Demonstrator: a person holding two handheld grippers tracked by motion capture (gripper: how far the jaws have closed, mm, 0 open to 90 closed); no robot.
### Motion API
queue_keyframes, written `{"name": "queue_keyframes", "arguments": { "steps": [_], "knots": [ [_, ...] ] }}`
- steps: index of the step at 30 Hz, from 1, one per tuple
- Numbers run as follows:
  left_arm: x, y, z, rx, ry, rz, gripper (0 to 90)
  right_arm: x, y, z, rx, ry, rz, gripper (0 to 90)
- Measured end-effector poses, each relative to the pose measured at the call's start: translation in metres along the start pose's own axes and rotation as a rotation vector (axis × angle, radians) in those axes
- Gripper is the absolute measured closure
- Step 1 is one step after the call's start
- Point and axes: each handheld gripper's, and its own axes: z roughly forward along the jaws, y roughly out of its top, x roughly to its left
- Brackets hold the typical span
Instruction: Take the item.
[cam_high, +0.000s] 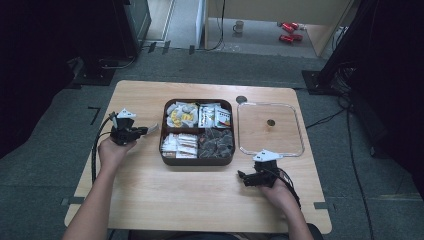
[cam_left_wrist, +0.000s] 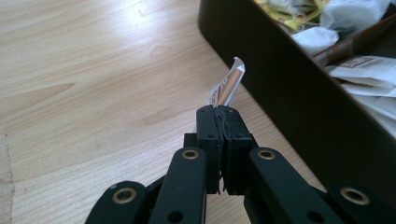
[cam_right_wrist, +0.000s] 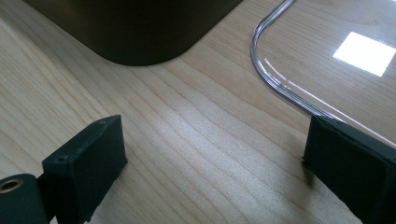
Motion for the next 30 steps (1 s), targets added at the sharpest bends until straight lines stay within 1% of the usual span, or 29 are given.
{"name": "queue_keyframes", "arguments": {
  "steps": [3,4,8,11,16,19,20,25,27,30],
  "knots": [
    [0.0,-0.001,0.001,0.002,-0.007,-0.003,86.5,0.0,0.0,0.0,0.0,0.0,0.0,5.5],
    [-0.001,-0.001,0.003,0.015,-0.004,0.009,85.0,0.0,0.0,0.0,0.0,0.0,0.0,5.5],
    [-0.003,-0.005,0.004,0.024,0.0,0.017,80.9,0.0,0.0,0.0,0.0,0.0,0.0,5.5],
    [-0.002,-0.007,0.004,0.026,-0.006,0.006,78.7,0.0,0.0,0.0,0.0,0.0,0.0,5.4],
    [-0.003,-0.007,-0.004,-0.001,-0.008,0.004,75.5,0.0,0.0,0.0,0.0,0.0,0.0,5.5],
    [-0.003,-0.006,-0.008,-0.008,-0.008,0.004,71.2,0.0,0.0,0.0,0.0,0.0,0.0,5.5],
    [-0.003,-0.006,-0.01,-0.01,-0.008,0.007,71.2,0.0,0.0,0.0,0.0,0.0,0.0,5.5],
    [-0.002,-0.011,-0.024,-0.032,-0.025,-0.025,64.6,0.0,0.0,0.0,0.0,0.0,0.0,5.5],
    [-0.002,-0.012,-0.027,-0.035,-0.023,-0.018,62.8,0.0,0.0,0.0,0.0,0.0,0.0,5.5],
    [-0.003,-0.016,-0.033,-0.039,-0.002,-0.008,60.9,0.0,0.0,0.0,0.0,0.0,0.0,5.5]
  ]
}}
